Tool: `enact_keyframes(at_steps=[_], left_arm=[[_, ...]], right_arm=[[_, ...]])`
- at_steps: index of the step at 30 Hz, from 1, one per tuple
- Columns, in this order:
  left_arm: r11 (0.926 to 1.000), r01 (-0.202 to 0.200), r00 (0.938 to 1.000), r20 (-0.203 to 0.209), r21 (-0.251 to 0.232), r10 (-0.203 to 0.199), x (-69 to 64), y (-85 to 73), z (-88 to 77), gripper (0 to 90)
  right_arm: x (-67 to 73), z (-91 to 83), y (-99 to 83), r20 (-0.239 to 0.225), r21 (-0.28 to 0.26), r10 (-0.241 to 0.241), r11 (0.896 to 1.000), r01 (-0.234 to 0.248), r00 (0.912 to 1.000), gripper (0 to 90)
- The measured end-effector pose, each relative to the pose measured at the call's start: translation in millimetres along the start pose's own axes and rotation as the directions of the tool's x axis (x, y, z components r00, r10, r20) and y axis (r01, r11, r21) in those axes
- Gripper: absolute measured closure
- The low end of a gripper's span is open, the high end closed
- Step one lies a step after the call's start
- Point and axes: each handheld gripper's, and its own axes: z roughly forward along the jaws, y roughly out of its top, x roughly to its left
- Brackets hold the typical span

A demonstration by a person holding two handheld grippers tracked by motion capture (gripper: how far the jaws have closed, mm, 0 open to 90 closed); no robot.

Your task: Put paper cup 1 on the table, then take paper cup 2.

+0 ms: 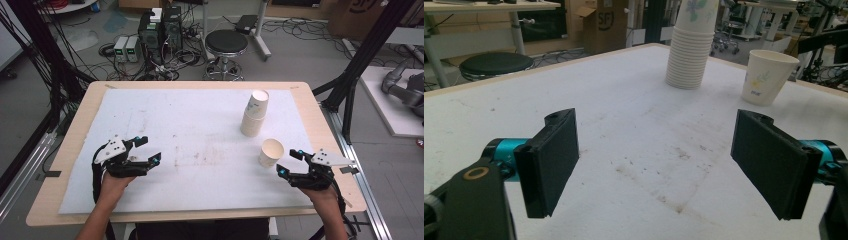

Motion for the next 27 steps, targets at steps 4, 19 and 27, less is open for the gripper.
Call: enact_keyframes(at_steps=[4, 19, 27], left_arm=[[1.0, 0.002, 1.0, 0.004, 0.009, -0.002, 0.9, -1.2, -0.3, 19.4], [1.0, 0.001, 0.9999, 0.011, 0.009, -0.001, 2.0, -0.8, -1.0, 19.4], [1.0, 0.004, 0.9999, 0.014, 0.005, -0.004, 2.6, -1.2, -0.8, 19.4]], right_arm=[[2.9, 2.7, 6.9, 0.048, -0.04, -0.011, 0.999, 0.013, 0.9988, 20.4], [0.4, 2.9, 5.9, 0.062, -0.033, 0.012, 0.999, -0.01, 0.998, 20.5], [1.5, 4.6, 5.9, 0.063, -0.028, 0.011, 1.0, -0.009, 0.9979, 20.5]])
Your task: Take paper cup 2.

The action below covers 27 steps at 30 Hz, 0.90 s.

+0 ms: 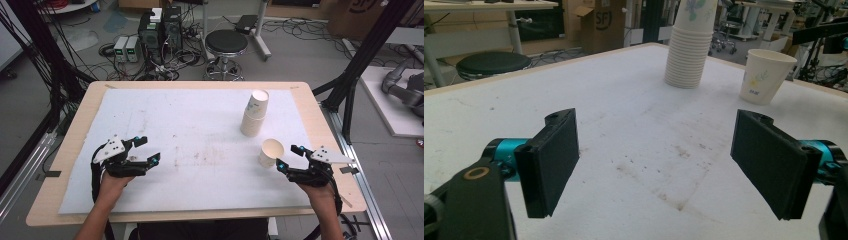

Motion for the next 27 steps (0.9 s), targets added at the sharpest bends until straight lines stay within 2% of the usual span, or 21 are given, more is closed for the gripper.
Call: enact_keyframes(at_steps=[7, 12, 18, 27], left_arm=[[1.0, 0.009, 1.0, -0.001, -0.003, -0.009, -1.6, -1.1, -4.0, 19.4], [1.0, 0.0, 0.9998, -0.019, 0.0, 0.0, -3.7, -0.9, -11.8, 19.4], [0.9999, -0.006, 0.9998, -0.02, 0.012, 0.006, -3.0, -2.1, -11.7, 19.4], [0.9997, 0.006, 0.9999, -0.008, 0.025, -0.006, -1.1, -5.0, -8.5, 19.5]], right_arm=[[2.0, 1.4, 1.6, -0.009, -0.004, -0.005, 1.0, 0.005, 1.0, 20.5], [5.0, 7.3, 4.9, -0.031, -0.002, -0.015, 1.0, 0.015, 0.9994, 20.5], [4.2, 13.7, 11.8, -0.038, -0.002, -0.03, 1.0, 0.03, 0.9988, 20.5], [4.8, 14.6, 17.1, -0.04, 0.013, -0.019, 1.0, 0.02, 0.999, 20.5]])
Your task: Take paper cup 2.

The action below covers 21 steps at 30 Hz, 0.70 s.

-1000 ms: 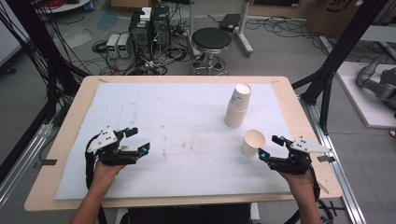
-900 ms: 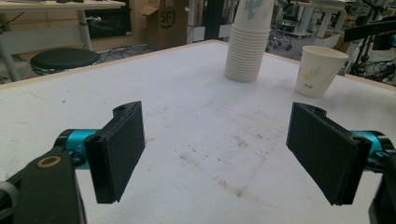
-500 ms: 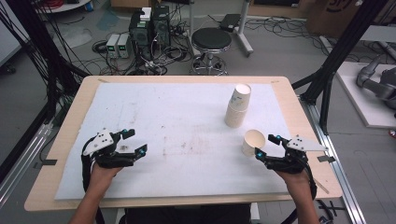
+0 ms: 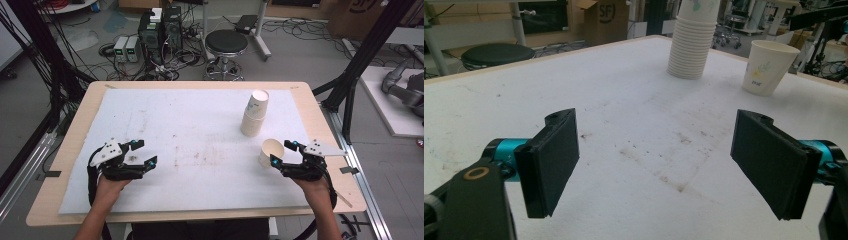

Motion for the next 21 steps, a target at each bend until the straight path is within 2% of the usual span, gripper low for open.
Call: enact_keyframes(at_steps=[10, 21], left_arm=[[1.0, 0.001, 0.9998, 0.02, 0.006, -0.001, -1.0, -0.4, 5.8, 19.5], [1.0, 0.004, 0.9998, 0.02, 0.005, -0.004, -0.9, -0.7, 4.7, 19.5]], right_arm=[[-7.2, 9.1, 21.6, 0.011, 0.012, -0.007, 1.0, 0.007, 0.9999, 20.5], [-22.1, 31.7, 69.9, 0.045, 0.048, -0.044, 0.998, 0.042, 0.998, 20.4]])
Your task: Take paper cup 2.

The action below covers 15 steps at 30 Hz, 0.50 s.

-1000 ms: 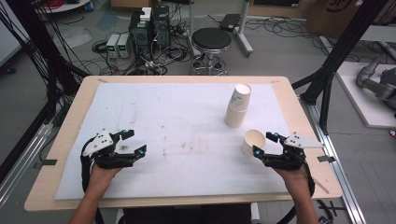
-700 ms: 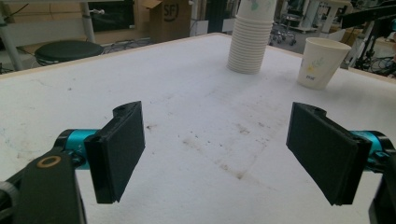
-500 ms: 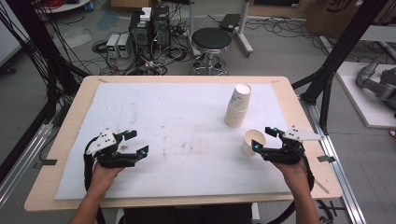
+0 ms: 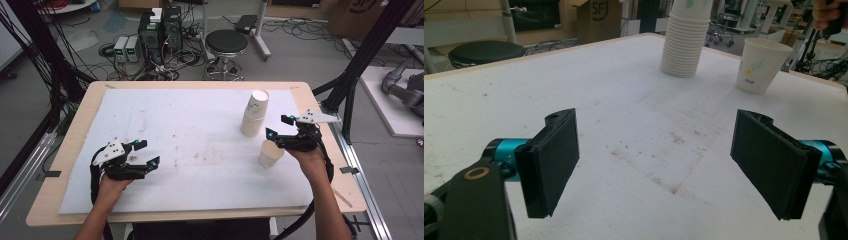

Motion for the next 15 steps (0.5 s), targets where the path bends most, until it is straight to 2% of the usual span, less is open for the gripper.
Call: enact_keyframes(at_steps=[1, 6, 15], left_arm=[[1.0, 0.001, 1.0, 0.001, 0.0, -0.001, 0.1, -0.1, -0.2, 19.5], [1.0, 0.001, 0.9999, 0.01, 0.007, -0.001, -1.1, -0.7, 1.6, 19.5], [1.0, 0.004, 0.9999, 0.013, 0.001, -0.004, -1.0, -0.6, 2.7, 19.6]], right_arm=[[0.0, 0.0, 0.0, 0.0, 0.0, 0.0, 1.0, 0.0, 1.0, 20.4], [-6.1, 13.2, 22.1, 0.011, 0.043, -0.019, 0.999, 0.018, 0.9998, 20.4], [-16.2, 33.1, 51.3, 0.025, 0.085, -0.023, 0.996, 0.02, 0.9994, 20.4]])
